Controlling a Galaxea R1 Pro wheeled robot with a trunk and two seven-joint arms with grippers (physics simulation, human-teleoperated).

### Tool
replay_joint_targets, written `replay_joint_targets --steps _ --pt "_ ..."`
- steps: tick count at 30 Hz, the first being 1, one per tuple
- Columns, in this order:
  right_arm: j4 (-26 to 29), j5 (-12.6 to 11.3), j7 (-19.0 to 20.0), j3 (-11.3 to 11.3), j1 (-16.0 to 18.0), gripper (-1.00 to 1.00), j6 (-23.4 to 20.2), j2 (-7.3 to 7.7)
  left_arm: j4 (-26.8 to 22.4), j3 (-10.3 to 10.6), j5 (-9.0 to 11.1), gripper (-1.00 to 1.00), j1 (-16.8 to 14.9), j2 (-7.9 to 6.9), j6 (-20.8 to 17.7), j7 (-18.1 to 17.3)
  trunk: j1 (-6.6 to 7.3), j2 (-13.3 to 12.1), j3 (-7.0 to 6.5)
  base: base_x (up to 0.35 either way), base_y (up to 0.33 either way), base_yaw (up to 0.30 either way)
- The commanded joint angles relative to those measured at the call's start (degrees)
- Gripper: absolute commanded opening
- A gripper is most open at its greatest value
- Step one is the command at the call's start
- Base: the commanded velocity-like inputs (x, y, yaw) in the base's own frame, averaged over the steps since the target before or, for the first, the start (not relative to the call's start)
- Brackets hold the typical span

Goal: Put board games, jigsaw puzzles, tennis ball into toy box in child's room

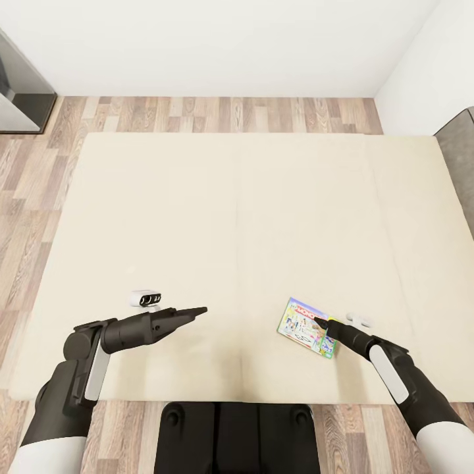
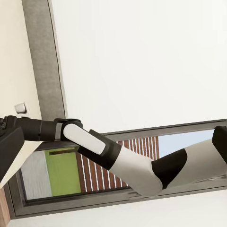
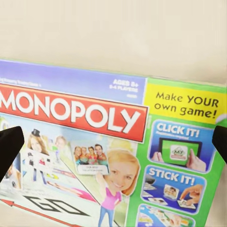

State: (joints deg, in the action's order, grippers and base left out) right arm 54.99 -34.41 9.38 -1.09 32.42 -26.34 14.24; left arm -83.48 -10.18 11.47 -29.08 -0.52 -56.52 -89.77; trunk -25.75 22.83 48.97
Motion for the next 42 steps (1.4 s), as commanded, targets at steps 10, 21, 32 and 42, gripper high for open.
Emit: replay_joint_targets --steps 10,21,32,42 --pt "0.03 -0.26 -0.72 -0.06 0.02 1.0 -0.05 0.21 -0.01 -0.01 -0.05 1.0 -0.02 -0.01 -0.61 -0.23 -0.03 0.09 0.06 0.0 0.0 0.0" --pt "-0.16 -0.3 -0.85 0.11 0.04 1.0 0.13 0.74 -0.01 -0.01 -0.05 1.0 -0.02 -0.01 1.3 -0.23 -0.03 0.09 0.06 0.0 0.0 0.0" --pt "-0.25 -0.31 -0.88 0.12 0.07 1.0 0.14 0.86 -0.01 -0.01 -0.05 1.0 -0.01 -0.01 1.74 -0.23 -0.03 0.09 0.06 0.0 0.0 0.0" --pt "-1.14 -0.31 -0.9 0.12 0.09 1.0 0.14 0.8 -0.01 -0.01 -0.05 1.0 -0.02 -0.01 1.76 -0.23 -0.03 0.09 0.06 0.0 0.0 0.0"
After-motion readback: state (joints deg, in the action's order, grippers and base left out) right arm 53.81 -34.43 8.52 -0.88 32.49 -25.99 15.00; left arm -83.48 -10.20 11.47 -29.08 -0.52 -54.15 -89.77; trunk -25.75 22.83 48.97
